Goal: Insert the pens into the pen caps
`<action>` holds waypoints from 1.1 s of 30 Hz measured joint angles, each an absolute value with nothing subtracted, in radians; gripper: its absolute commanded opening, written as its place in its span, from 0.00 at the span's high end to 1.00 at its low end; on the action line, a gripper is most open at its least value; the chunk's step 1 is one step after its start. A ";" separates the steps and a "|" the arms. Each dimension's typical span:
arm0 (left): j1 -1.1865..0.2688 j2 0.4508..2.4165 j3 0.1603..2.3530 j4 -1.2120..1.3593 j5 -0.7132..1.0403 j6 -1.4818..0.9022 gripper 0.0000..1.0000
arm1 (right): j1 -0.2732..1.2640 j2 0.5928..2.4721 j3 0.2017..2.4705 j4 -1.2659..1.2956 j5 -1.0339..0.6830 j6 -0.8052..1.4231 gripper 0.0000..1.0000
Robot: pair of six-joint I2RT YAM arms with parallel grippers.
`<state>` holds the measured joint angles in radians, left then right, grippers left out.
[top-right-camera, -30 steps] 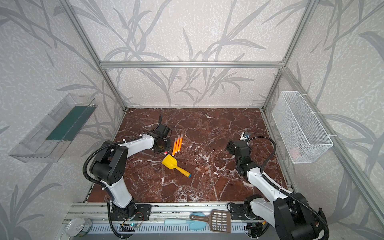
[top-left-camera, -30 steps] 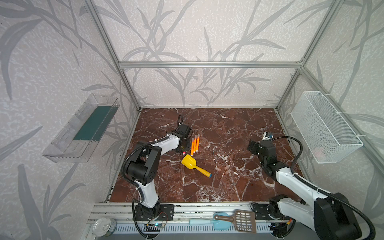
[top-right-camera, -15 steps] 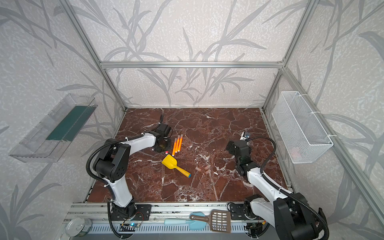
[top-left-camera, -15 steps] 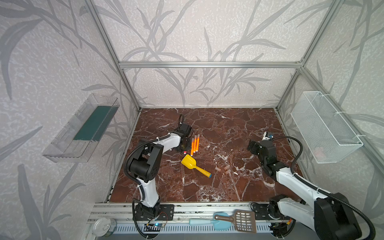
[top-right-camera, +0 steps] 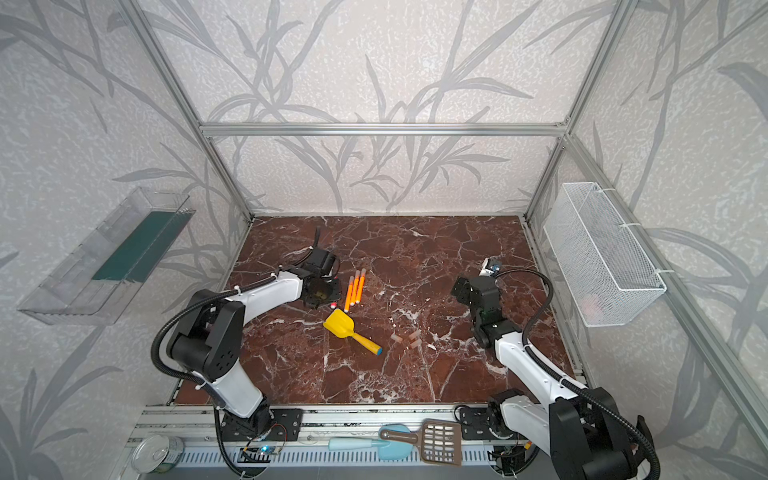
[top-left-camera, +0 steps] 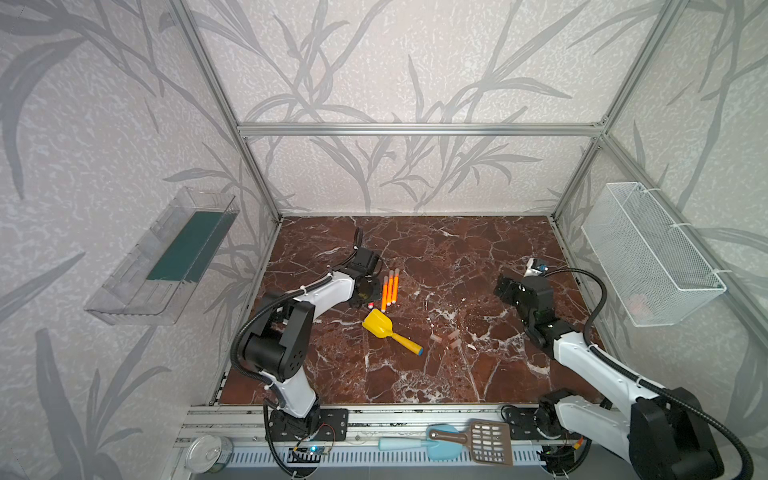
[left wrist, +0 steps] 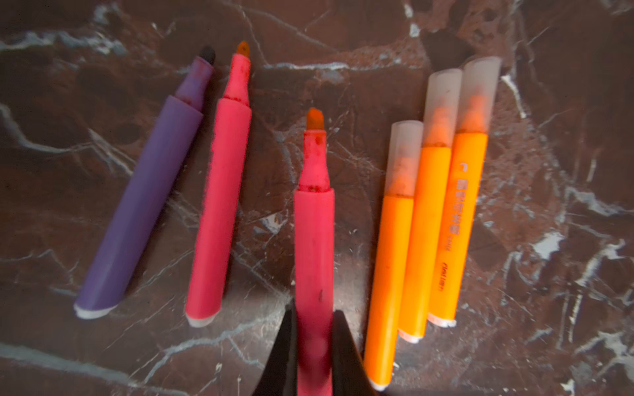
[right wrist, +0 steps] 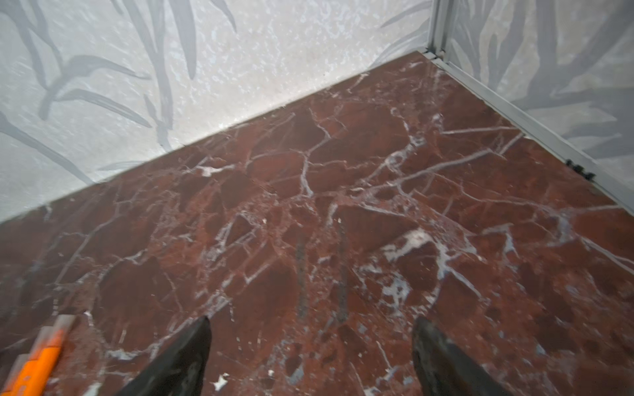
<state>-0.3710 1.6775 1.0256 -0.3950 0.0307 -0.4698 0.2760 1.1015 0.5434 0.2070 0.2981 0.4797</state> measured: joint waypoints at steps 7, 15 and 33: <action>-0.371 1.412 0.876 -0.266 0.043 -0.462 1.00 | 0.487 1.143 0.893 0.232 0.218 0.439 0.11; -0.377 1.139 0.655 -0.017 0.125 -0.454 1.00 | 0.628 1.142 0.833 0.265 0.115 0.460 0.11; -0.574 1.017 0.596 0.231 0.300 -0.340 1.00 | 0.841 1.236 0.724 0.448 0.019 0.640 0.15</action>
<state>-0.5743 1.0168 0.5961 0.2306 0.2996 -0.3397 0.8406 1.2362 0.7242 0.4480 0.0193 0.6399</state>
